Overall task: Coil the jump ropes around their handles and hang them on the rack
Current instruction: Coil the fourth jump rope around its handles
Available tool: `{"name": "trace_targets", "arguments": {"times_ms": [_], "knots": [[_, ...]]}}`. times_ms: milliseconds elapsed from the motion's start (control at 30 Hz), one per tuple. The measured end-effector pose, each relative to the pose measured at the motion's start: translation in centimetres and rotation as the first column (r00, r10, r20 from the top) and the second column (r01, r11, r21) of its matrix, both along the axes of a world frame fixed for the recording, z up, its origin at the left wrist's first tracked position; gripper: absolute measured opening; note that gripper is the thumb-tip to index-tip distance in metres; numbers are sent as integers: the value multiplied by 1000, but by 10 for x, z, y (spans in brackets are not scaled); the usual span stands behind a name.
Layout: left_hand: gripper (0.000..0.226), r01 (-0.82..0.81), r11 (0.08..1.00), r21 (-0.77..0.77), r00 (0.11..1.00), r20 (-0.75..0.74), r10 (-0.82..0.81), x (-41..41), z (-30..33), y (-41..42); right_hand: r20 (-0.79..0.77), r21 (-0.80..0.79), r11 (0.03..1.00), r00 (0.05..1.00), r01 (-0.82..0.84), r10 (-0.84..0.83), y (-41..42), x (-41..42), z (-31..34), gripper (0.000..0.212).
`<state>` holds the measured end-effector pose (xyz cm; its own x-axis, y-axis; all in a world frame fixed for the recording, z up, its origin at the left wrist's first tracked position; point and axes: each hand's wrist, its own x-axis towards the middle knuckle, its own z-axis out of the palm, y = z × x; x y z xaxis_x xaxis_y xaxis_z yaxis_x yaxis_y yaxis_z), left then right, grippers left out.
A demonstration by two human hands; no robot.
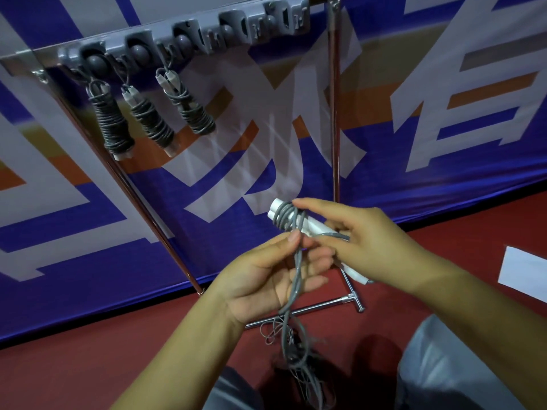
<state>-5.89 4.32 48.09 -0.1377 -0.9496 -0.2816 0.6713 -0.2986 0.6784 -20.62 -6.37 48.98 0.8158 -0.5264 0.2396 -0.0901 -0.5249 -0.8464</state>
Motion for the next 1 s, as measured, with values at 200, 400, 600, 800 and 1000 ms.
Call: {"name": "trace_targets", "arguments": {"times_ms": [200,400,600,800,1000], "knots": [[19,-114,991,-67,931,342,130,3,10,0,46,-18,996,996,82,-81,4,1,-2,43],[17,-270,950,-154,827,469,311,6,12,4,155,325,945,985,26,-81,11,3,1,45],[17,-255,944,-210,806,494,327,11,16,5,199,454,891,972,21,-125,16,8,8,38],[7,-235,907,-350,624,661,417,13,29,14,254,551,834,959,-38,-124,11,4,14,41],[10,-306,825,-475,421,710,565,2,36,16,366,669,725,921,-162,-132,15,0,13,42]]}}
